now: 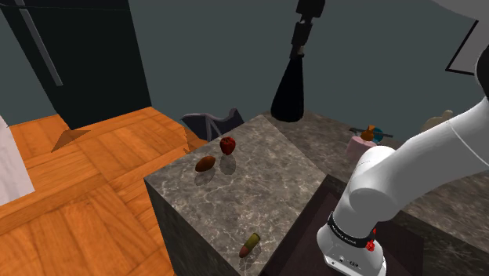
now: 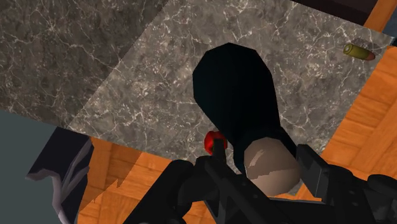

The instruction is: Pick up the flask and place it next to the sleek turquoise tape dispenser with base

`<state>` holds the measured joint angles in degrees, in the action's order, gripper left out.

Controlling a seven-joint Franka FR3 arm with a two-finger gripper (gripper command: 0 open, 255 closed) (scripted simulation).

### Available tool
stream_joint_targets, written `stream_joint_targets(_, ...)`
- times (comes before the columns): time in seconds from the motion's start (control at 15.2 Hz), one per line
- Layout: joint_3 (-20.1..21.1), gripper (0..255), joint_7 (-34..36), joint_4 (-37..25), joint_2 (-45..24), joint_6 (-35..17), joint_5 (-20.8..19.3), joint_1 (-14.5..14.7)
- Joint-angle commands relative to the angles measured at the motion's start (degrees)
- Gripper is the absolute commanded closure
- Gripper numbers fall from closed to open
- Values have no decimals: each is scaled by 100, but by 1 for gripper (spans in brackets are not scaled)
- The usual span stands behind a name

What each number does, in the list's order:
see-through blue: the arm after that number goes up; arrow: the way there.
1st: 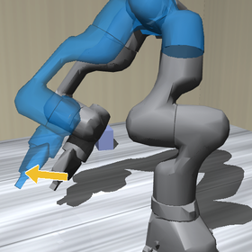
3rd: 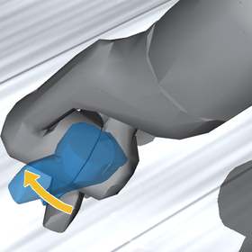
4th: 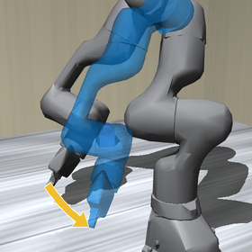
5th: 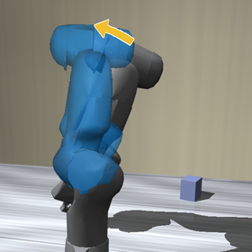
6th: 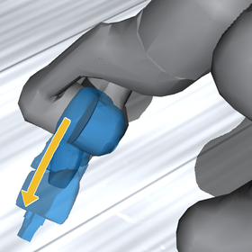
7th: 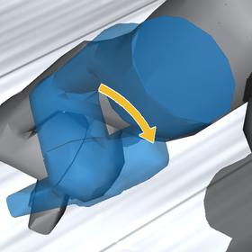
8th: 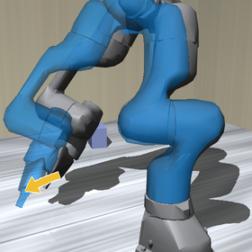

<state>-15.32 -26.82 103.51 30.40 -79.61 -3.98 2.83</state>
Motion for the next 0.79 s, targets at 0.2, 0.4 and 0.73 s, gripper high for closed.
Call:
stream_joint_targets(0.2, -549, 255, -676, 263, 136, -182, -248, -159)
stream_joint_targets(0.4, -910, 255, -1093, 311, 119, -282, -385, -236)
stream_joint_targets(0.73, -1560, 255, -1812, 264, -41, -465, -562, -330)
